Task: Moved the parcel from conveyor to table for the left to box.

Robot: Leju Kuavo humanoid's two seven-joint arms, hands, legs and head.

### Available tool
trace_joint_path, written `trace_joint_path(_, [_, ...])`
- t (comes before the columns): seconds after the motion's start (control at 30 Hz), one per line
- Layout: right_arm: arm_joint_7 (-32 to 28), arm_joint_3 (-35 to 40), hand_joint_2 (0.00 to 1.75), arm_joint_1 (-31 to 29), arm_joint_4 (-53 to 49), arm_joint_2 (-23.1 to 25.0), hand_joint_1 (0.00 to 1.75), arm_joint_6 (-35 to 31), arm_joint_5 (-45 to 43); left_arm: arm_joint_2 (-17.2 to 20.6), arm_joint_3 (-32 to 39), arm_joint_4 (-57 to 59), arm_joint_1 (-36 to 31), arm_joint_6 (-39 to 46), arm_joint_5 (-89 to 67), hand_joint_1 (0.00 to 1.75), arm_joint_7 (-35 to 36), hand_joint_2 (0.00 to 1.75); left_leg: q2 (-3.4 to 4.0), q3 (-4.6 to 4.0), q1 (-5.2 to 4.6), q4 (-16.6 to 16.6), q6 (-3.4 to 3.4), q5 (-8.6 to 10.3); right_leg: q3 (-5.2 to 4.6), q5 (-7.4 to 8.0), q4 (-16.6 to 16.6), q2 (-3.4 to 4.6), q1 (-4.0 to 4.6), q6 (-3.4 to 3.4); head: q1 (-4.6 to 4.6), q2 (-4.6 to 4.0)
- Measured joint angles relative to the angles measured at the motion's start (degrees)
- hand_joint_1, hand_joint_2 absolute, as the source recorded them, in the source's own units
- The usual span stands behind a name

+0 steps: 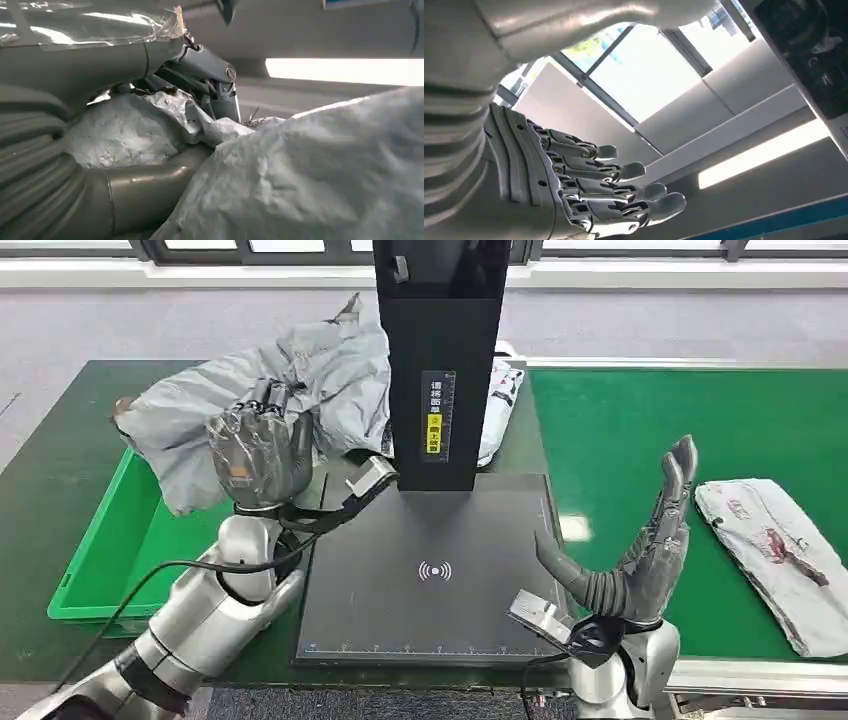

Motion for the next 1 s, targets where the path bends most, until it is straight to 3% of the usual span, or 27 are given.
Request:
trace_joint_path(0.3, [-1.6, 0.0, 1.75, 1.2, 0.0, 0.0, 0.0, 0.0, -0.6, 5.1, 4.2, -2.5, 3.0, 0.0, 0.0, 1.75, 0.0, 1.75, 0.0, 0.01, -0.01, 0.0, -0.01, -0.02, 0.02, -0.02, 0.0, 0.0, -0.01, 0.0, 0.0, 0.0])
trace_joint_path(0.47, [-2.1, 0.0, 1.75, 4.1, -0.7, 0.0, 0.0, 0.0, -0.7, 4.6, 10.9, -0.8, 8.8, 0.0, 0.0, 1.75, 0.0, 1.75, 0.01, -0.05, 0.0, 0.0, -0.03, -0.03, -0.09, -0.04, 0.0, 0.01, 0.0, -0.02, 0.0, 0.0])
trace_joint_path(0.8, [-1.4, 0.0, 1.75, 5.4, -2.1, 0.0, 0.0, 0.0, -0.2, 0.6, 19.0, 4.6, 12.4, 0.0, 0.0, 1.75, -1.0, 1.75, -0.01, -0.04, -0.02, 0.0, -0.03, -0.03, -0.06, -0.03, 0.0, -0.01, -0.02, -0.01, 0.0, 0.02])
trace_joint_path(0.83, [-1.6, 0.0, 1.75, 5.6, -2.3, 0.0, 0.0, 0.0, -0.2, 0.0, 20.1, 5.6, 12.5, 0.0, 0.0, 0.94, -2.3, 1.75, 0.0, -0.05, -0.02, 0.0, -0.03, -0.03, -0.06, -0.03, 0.0, -0.01, -0.02, -0.01, 0.0, 0.02])
trace_joint_path(0.87, [-2.1, 0.0, 1.75, 5.8, -2.3, 0.0, 0.0, 0.0, -0.4, -0.7, 21.3, 6.4, 12.6, 0.0, 0.0, 0.0, -3.4, 1.75, 0.0, -0.04, -0.02, 0.0, -0.03, -0.03, -0.07, -0.03, 0.0, -0.01, -0.01, -0.01, 0.02, 0.02])
trace_joint_path(1.0, [-2.1, 0.0, 1.75, 6.5, -2.3, 0.0, 0.0, 0.0, -0.5, -2.6, 25.4, 8.7, 13.0, 0.0, 0.0, 0.0, -6.3, 1.75, 0.0, -0.05, -0.02, 0.0, -0.03, -0.04, -0.09, -0.03, 0.0, 0.0, -0.01, -0.02, 0.0, 0.02])
